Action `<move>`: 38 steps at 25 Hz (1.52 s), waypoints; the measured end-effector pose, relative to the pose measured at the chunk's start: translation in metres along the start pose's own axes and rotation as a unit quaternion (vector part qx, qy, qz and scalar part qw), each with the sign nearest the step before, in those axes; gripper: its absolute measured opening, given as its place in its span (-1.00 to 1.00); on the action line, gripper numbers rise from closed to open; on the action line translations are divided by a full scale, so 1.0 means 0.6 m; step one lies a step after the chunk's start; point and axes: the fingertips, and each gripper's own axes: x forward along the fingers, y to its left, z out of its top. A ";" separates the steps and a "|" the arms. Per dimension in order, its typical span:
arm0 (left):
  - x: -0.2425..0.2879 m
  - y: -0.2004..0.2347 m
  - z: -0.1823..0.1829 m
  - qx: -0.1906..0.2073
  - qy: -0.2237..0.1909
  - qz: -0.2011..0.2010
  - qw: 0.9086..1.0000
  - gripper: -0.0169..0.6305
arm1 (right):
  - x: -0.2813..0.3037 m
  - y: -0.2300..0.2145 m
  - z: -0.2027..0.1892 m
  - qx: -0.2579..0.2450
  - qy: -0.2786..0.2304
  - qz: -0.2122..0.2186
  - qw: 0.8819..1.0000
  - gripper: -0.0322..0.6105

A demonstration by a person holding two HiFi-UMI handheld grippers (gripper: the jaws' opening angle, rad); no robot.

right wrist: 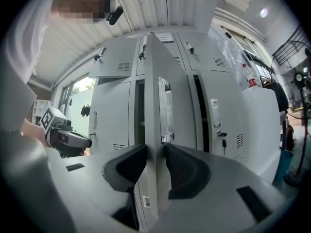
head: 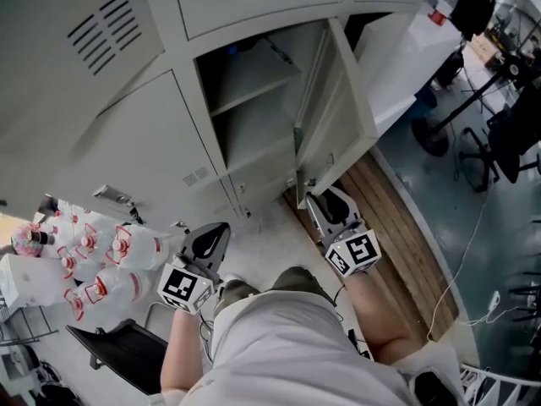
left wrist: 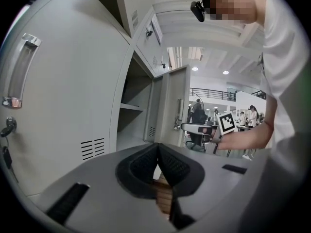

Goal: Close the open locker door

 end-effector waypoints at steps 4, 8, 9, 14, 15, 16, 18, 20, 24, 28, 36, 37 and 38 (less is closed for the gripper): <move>-0.021 0.021 -0.001 -0.003 -0.001 0.005 1.000 -0.95 | 0.023 0.026 -0.001 -0.003 -0.001 -0.003 1.000 -0.47; -0.041 0.041 -0.006 -0.007 -0.001 0.013 1.000 -0.94 | 0.046 0.049 0.002 -0.004 -0.004 -0.012 1.000 -0.47; -0.045 0.046 -0.007 -0.007 -0.001 0.015 1.000 -0.94 | 0.052 0.054 0.002 -0.003 -0.004 -0.014 1.000 -0.47; -0.069 0.067 -0.014 -0.009 -0.001 0.029 1.000 -0.94 | 0.084 0.079 0.003 0.000 -0.003 -0.012 1.000 -0.47; -0.073 0.070 -0.015 -0.011 -0.001 0.033 0.999 -0.94 | 0.092 0.084 0.003 -0.001 -0.002 -0.010 1.000 -0.47; -0.078 0.074 -0.016 -0.013 -0.001 0.037 0.999 -0.94 | 0.101 0.089 0.003 -0.002 -0.002 -0.008 1.000 -0.48; -0.087 0.080 -0.017 -0.014 -0.001 0.045 0.999 -0.94 | 0.116 0.097 0.005 -0.004 0.001 -0.008 1.000 -0.50; -0.095 0.084 -0.018 -0.016 -0.002 0.052 0.999 -0.94 | 0.130 0.105 0.006 -0.008 0.002 -0.012 1.000 -0.50; -0.112 0.096 -0.023 -0.017 -0.001 0.069 0.997 -0.94 | 0.160 0.116 0.006 -0.013 0.000 -0.018 1.000 -0.52; -0.126 0.103 -0.024 -0.021 0.001 0.084 0.996 -0.94 | 0.187 0.125 0.008 -0.011 0.002 -0.009 1.000 -0.53; -0.146 0.115 -0.022 -0.022 0.000 0.111 0.994 -0.95 | 0.232 0.135 0.011 -0.016 0.002 0.002 1.000 -0.54; -0.147 0.116 -0.023 -0.022 0.000 0.113 0.993 -0.94 | 0.237 0.136 0.011 -0.015 0.002 0.004 1.000 -0.54; -0.149 0.117 -0.024 -0.022 0.000 0.116 0.993 -0.94 | 0.243 0.136 0.012 -0.015 0.002 0.007 1.000 -0.54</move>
